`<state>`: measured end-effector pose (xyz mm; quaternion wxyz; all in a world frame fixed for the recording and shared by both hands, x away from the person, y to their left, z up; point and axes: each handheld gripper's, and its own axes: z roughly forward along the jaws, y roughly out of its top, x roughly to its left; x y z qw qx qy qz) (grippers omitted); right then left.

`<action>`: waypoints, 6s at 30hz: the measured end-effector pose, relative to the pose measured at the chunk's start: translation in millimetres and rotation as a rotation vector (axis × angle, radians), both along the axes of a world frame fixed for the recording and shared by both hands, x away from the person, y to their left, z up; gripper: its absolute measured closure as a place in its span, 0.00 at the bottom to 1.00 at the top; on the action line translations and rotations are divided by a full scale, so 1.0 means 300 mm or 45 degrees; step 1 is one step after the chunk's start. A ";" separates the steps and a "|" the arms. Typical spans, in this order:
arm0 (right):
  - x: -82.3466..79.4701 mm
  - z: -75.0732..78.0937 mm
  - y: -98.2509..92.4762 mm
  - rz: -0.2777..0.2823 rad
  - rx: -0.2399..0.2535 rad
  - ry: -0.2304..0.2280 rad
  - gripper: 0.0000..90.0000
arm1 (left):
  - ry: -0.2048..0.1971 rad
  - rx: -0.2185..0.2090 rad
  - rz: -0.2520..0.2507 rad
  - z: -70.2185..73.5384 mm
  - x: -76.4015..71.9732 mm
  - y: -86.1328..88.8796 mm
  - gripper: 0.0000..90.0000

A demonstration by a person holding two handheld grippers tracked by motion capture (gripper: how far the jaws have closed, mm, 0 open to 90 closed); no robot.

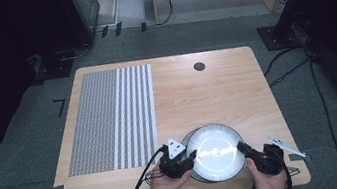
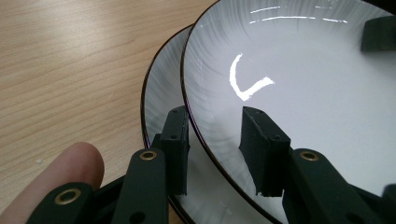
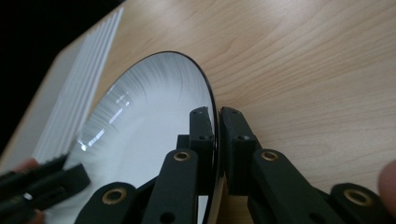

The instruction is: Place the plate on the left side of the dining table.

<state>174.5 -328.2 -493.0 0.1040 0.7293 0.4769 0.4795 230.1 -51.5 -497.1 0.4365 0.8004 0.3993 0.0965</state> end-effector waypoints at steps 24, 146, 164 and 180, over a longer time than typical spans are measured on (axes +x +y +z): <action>-0.005 0.034 -0.007 -0.014 0.216 -0.031 0.93 | 0.008 -0.105 0.005 0.058 0.003 0.039 0.74; 0.943 -0.042 0.937 0.392 0.043 0.052 0.95 | 0.194 -0.033 0.786 0.023 0.676 0.887 0.88; 0.965 -0.094 0.921 0.411 -0.011 0.099 0.92 | 0.172 0.019 0.759 0.001 0.684 0.857 0.88; 0.955 -0.059 0.921 0.453 -0.216 0.054 0.60 | 0.120 0.070 0.831 0.022 0.647 0.885 0.58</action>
